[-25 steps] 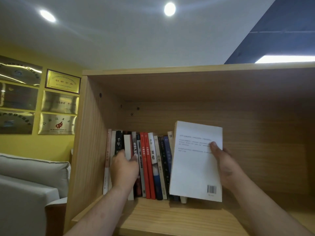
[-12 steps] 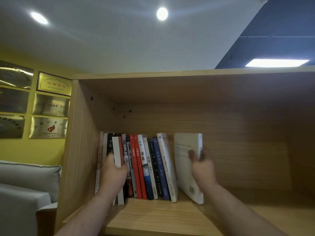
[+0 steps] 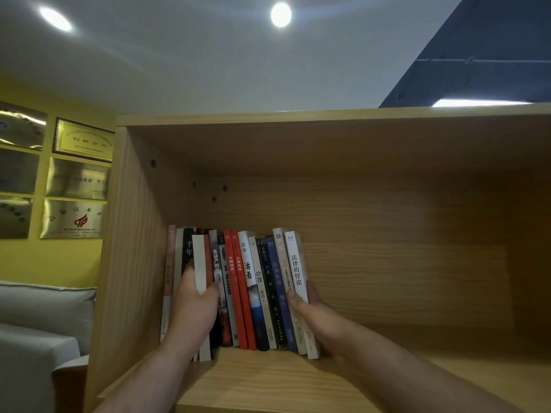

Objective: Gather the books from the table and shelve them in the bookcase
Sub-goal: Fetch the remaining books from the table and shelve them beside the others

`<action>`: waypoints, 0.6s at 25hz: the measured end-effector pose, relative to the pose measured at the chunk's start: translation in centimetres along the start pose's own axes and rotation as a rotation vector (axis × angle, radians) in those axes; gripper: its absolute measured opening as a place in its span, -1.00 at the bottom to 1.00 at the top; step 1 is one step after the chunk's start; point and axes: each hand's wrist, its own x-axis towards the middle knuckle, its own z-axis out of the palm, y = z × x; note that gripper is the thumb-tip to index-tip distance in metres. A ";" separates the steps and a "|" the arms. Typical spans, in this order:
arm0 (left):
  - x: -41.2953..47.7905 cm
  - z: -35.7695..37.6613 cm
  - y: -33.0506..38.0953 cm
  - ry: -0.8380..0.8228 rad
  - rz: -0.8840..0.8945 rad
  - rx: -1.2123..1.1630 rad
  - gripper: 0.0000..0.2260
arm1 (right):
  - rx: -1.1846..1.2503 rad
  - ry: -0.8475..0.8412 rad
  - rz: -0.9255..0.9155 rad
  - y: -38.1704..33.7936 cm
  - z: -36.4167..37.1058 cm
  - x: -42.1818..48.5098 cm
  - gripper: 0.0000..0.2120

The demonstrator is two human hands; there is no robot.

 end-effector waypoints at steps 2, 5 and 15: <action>0.2 -0.1 0.0 0.017 -0.014 -0.033 -0.79 | -0.022 0.018 -0.049 -0.4 0.4 0.1 -0.18; 0.2 -0.3 0.1 0.032 -0.004 -0.060 -0.80 | -0.055 0.027 -0.055 -1.1 0.9 0.1 -0.25; -5.8 -3.5 3.2 0.238 0.209 -0.043 -0.73 | 0.125 0.009 -0.101 -0.1 1.2 1.3 -0.08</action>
